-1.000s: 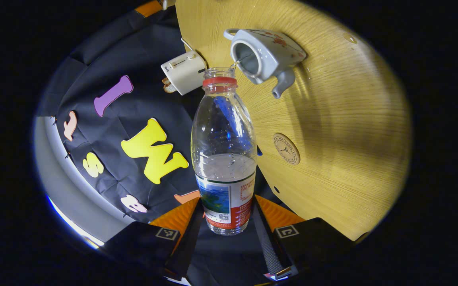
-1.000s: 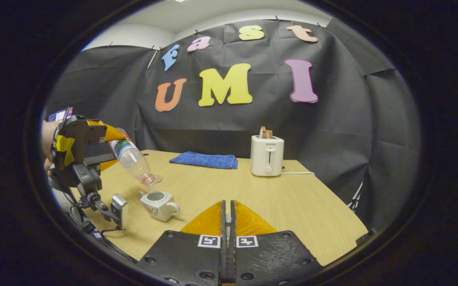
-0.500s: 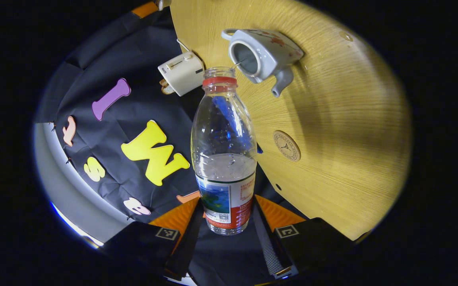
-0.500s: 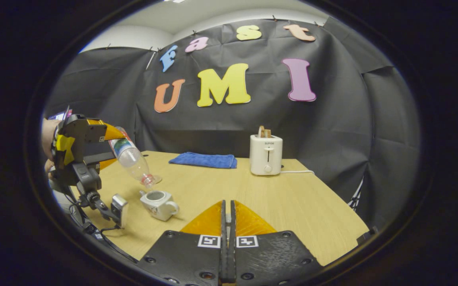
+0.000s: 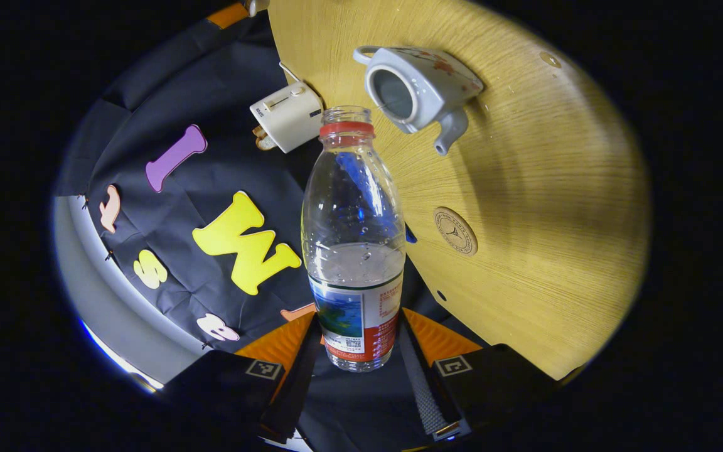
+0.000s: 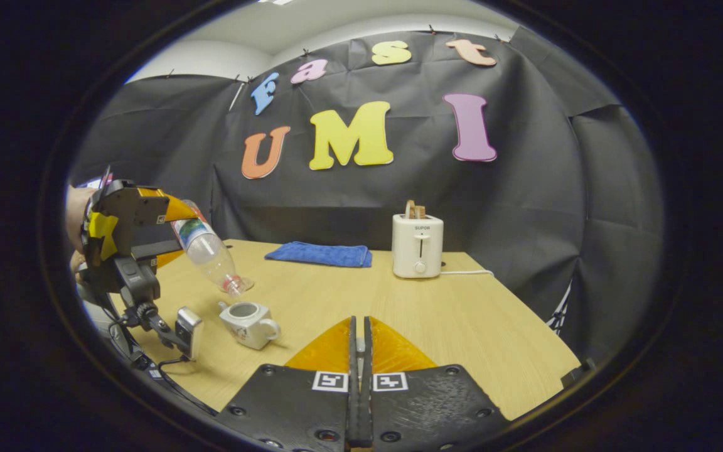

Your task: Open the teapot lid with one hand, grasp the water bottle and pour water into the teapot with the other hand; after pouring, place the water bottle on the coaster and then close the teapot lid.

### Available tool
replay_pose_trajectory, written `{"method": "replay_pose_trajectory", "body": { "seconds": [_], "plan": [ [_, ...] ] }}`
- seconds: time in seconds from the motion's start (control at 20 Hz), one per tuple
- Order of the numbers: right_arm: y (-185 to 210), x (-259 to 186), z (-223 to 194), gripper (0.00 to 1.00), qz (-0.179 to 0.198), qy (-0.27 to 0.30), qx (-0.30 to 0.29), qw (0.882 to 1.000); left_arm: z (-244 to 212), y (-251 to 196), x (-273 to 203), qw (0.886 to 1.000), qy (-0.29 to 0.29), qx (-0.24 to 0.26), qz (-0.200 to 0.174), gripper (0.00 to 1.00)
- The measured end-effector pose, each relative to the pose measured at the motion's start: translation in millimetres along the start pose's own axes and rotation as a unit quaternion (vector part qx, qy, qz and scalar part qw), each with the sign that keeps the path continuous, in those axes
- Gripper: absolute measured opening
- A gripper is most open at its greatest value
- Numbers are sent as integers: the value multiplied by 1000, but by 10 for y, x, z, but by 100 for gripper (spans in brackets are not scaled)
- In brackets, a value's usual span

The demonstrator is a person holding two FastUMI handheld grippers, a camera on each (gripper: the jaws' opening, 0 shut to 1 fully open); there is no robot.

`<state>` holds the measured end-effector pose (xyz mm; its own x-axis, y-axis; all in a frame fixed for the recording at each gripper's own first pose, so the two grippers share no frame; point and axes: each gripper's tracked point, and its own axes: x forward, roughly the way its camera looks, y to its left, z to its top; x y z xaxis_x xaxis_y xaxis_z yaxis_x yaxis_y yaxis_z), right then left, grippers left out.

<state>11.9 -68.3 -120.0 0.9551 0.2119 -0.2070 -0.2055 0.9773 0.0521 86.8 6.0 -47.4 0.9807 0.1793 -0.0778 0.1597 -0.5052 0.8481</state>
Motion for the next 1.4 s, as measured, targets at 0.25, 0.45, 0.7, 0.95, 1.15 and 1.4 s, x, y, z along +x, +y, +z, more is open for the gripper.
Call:
{"method": "replay_pose_trajectory", "body": {
  "seconds": [0.25,0.45,0.7,0.95,1.15,1.4],
  "plan": [
    [1,-6,16,0,-5,-1,-3,1000,-14,-36,37,1000,-6,-24,3,73],
    [46,4,22,0,-5,3,-3,1000,-1,-142,79,997,-15,-70,2,77],
    [128,-10,68,0,-3,4,-9,1000,57,-532,118,974,-28,-221,-40,73],
    [231,-2,138,0,-1,1,-13,1000,23,-803,36,889,-25,-448,-90,73],
    [325,22,155,0,8,5,-6,1000,-16,-888,-33,747,-18,-653,-124,73],
    [427,29,202,0,11,1,-8,1000,-26,-797,-221,622,-28,-773,-123,74]
  ]
}}
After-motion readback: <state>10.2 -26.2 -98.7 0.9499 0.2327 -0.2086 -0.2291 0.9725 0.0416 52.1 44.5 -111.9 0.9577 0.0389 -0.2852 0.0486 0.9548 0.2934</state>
